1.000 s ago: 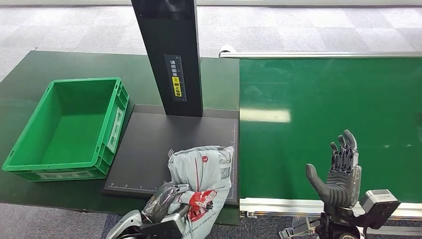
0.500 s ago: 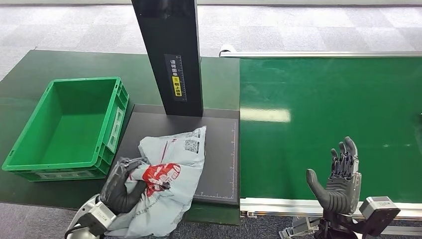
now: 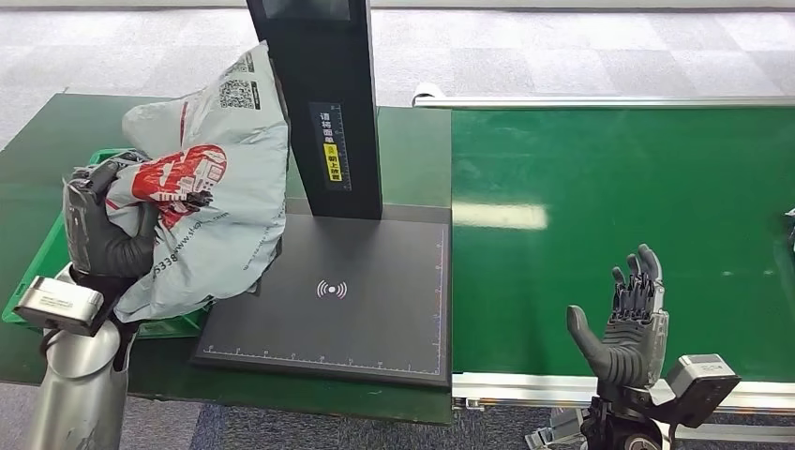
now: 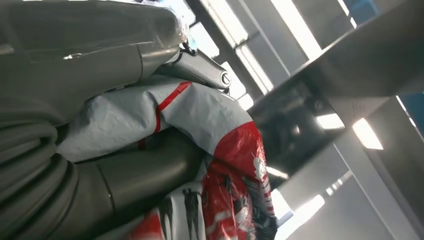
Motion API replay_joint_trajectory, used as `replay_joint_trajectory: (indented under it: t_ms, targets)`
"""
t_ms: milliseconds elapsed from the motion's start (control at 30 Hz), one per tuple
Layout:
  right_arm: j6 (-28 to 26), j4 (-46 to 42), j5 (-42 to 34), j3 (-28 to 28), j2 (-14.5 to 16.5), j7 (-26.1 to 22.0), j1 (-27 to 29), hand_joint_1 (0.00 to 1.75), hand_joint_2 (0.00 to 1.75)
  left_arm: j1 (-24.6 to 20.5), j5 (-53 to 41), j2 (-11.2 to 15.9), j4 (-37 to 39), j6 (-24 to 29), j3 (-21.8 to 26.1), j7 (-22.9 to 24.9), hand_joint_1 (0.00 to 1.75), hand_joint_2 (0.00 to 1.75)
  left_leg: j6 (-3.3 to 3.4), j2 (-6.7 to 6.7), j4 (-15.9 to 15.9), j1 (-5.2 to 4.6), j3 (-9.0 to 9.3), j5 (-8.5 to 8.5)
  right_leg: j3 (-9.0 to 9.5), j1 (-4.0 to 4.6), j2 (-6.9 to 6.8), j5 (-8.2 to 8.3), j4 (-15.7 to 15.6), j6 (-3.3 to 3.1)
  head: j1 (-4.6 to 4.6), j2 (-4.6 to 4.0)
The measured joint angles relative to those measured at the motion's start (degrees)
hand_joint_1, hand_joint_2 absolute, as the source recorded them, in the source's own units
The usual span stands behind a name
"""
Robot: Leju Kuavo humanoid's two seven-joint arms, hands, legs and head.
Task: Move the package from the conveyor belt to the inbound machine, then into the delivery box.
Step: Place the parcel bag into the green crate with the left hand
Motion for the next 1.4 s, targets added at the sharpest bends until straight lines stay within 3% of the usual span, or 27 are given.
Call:
replay_joint_trajectory:
  t_ms: [200,333,500,633,767,900,1033,1233,1400]
  targets:
    - [-0.14,0.61,-0.09,0.49,0.17,0.63,-0.94,0.00,1.75,-7.32,-9.30,2.89,5.75,11.92,1.91,4.27,1.75,1.75,-0.04,-0.01,0.00,0.02,-0.02,0.04,-0.04,0.02,0.00,0.02,0.00,-0.03,0.00,0.00]
    - [-0.43,1.14,-0.80,1.28,0.13,1.06,-1.41,0.00,1.75,-14.98,-14.42,6.90,18.26,17.13,3.47,6.82,1.75,1.75,-0.13,0.03,0.00,0.11,0.01,0.14,-0.04,0.12,0.01,0.10,0.04,-0.14,-0.01,0.00]
    - [-0.60,1.71,-1.65,2.64,-0.07,1.73,-2.33,0.00,1.75,-22.09,-28.85,11.18,37.72,26.04,3.74,10.98,1.75,1.75,-0.14,0.25,0.00,0.13,0.01,0.17,-0.08,0.16,0.19,0.13,0.10,-0.19,0.00,0.00]
    - [-0.87,2.25,-1.95,3.48,-0.39,2.03,-3.08,0.00,1.75,-25.80,-34.44,14.31,50.57,29.19,4.09,14.08,1.75,1.75,-0.15,0.28,0.00,0.12,-0.06,0.17,-0.17,0.16,0.25,0.12,0.11,-0.19,0.01,0.00]
    - [-0.98,2.75,-1.95,4.03,-0.47,2.07,-3.53,0.00,1.75,-27.58,-37.92,16.72,58.51,30.31,4.29,16.52,1.75,1.75,-0.15,0.26,0.00,0.12,-0.15,0.16,-0.26,0.16,0.25,0.12,0.11,-0.19,0.01,0.00]
    - [-0.99,3.18,-1.94,4.32,-0.45,2.16,-3.88,0.00,1.75,-27.78,-41.91,17.90,62.32,30.99,4.38,19.37,0.02,1.75,-0.15,0.24,0.00,0.12,-0.19,0.16,-0.28,0.15,0.24,0.11,0.10,-0.19,0.02,0.00]
    - [-0.99,3.53,-1.87,4.35,-0.46,2.34,-4.06,0.00,1.75,-27.80,-40.92,18.07,63.69,27.48,5.45,19.25,0.00,1.75,-0.15,0.25,0.00,0.12,-0.19,0.16,-0.30,0.15,0.24,0.12,0.10,-0.18,0.02,0.00]
    - [-0.91,3.93,-1.89,4.32,-0.48,2.39,-4.06,0.00,1.75,-27.63,-29.27,17.05,62.92,17.15,8.99,12.87,0.00,1.75,-0.15,0.24,0.00,0.12,-0.19,0.16,-0.29,0.16,0.24,0.12,0.10,-0.19,0.01,0.00]
    - [-0.85,4.11,-1.90,4.32,-0.52,2.40,-4.05,0.00,1.75,-26.93,-21.10,16.03,59.45,10.34,11.62,10.24,0.00,1.75,-0.15,0.25,0.00,0.12,-0.19,0.15,-0.29,0.15,0.24,0.12,0.09,-0.18,0.02,0.00]
